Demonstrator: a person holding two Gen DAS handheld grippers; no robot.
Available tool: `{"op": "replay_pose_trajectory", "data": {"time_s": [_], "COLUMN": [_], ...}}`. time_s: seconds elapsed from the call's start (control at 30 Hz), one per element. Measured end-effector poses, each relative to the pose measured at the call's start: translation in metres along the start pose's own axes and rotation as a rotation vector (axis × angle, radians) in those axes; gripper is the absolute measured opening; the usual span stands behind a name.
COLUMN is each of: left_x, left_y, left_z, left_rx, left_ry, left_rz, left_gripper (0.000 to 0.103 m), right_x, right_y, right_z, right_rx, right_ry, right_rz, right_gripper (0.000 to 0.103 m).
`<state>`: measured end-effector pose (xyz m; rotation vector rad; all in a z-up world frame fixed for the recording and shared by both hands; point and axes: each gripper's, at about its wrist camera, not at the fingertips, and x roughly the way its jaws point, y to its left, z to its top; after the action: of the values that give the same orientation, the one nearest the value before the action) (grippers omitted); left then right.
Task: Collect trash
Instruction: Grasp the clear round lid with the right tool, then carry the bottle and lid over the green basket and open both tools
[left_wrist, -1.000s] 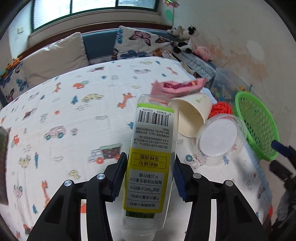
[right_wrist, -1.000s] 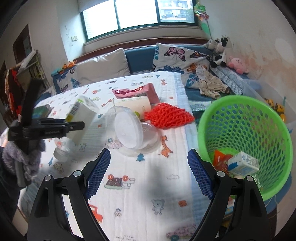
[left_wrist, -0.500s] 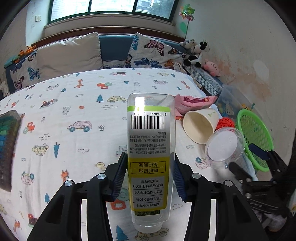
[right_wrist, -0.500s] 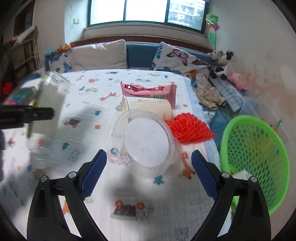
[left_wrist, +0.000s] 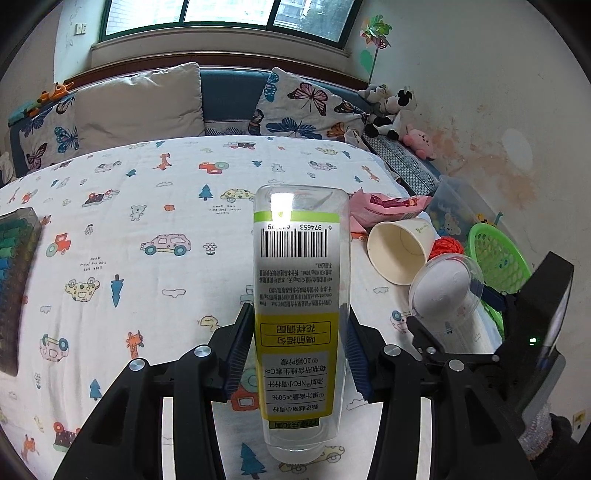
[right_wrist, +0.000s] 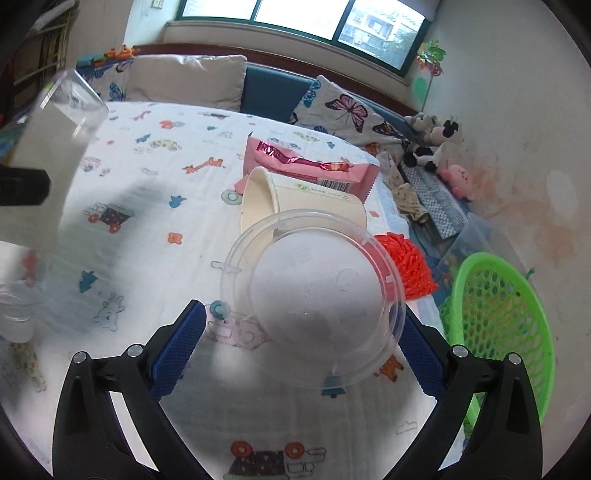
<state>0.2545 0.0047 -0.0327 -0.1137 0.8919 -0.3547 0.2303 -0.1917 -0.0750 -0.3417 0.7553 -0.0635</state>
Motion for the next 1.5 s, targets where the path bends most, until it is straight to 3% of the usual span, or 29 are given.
{"op": "replay_pose_trajectory", "data": {"time_s": [0.2, 0.4, 0.77, 1.03, 1.27, 1.5], "left_x": [0.000, 0.000, -0.009, -0.017, -0.024, -0.021], "left_y": [0.002, 0.002, -0.013, -0.047, -0.086, -0.127], "left_z": [-0.001, -0.002, -0.001, 0.003, 0.010, 0.022], "left_rx": [-0.002, 0.000, 0.009, 0.045, 0.090, 0.130], "left_ry": [0.000, -0.001, -0.013, -0.019, -0.029, -0.028], "left_rz": [-0.007, -0.004, -0.038, -0.103, -0.169, -0.215], "left_gripper": [0.046, 0.046, 0.046, 0.046, 0.046, 0.046], "right_x": [0.009, 0.005, -0.042, -0.065, -0.078, -0.079], "right_y": [0.005, -0.001, -0.055, -0.096, -0.157, -0.214], "right_z": [0.001, -0.001, -0.005, -0.015, -0.030, -0.054], "right_rx": [-0.015, 0.007, 0.231, 0.347, 0.453, 0.528], "right_ry": [0.019, 0.009, -0.039, -0.045, -0.053, -0.033], "right_rz": [-0.055, -0.054, 0.203, 0.296, 0.301, 0.237], "right_gripper": [0.093, 0.092, 0.092, 0.092, 0.092, 0.092]}}
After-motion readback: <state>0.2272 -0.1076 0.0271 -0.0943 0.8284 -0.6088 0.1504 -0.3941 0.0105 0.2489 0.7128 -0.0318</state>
